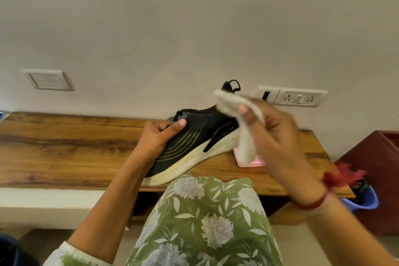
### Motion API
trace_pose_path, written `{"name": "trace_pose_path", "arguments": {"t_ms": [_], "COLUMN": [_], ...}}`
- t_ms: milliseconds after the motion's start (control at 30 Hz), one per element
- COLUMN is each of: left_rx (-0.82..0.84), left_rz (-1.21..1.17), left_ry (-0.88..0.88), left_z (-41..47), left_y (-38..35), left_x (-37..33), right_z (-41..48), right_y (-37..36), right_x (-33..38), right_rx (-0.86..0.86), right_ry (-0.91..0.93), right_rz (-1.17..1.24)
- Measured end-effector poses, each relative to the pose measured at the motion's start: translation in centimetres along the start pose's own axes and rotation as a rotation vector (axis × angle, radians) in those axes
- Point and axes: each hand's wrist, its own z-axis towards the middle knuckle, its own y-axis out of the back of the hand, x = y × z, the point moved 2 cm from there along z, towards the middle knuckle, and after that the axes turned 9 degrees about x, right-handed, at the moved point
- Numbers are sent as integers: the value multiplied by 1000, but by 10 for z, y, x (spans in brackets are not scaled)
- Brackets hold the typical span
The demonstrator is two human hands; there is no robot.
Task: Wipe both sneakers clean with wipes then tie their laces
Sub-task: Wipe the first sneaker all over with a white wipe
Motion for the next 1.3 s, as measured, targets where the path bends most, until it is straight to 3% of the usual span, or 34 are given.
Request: {"name": "trace_pose_path", "arguments": {"t_ms": [67,167,367,533,700,800,867,967,1100,1200,1300], "left_rx": [-10,-7,0,-15,-32,-43,-34,-30,-7,-8,-17], "left_rz": [-31,-55,-74,-79,-89,-103,-97,-99,-120,-118,-134], "left_ry": [21,56,99,115,162,168,177,199,117,50,-5], "left_z": [0,0,0,-5,-3,-1,-1,1,3,-1,-2], "left_y": [6,9,5,7,4,2,1,1,8,16,21], "left_x": [2,0,-5,-4,-5,-7,-7,-6,1,11,22], "right_z": [9,11,-3,-16,-5,-19,-19,-16,-30,-24,-5], "right_y": [32,40,-2,-19,-8,-27,-24,-24,-40,-19,13], "right_x": [1,-11,-40,-52,-53,-57,-57,-56,-54,-27,-6], "right_rx": [-174,-215,-47,162,64,271,269,177,489,400,55], "right_ry": [17,10,292,549,483,662,648,561,575,300,40], "right_rz": [82,46,-681,-1058,-1069,-1156,-1176,-1134,-1041,-443,203]}}
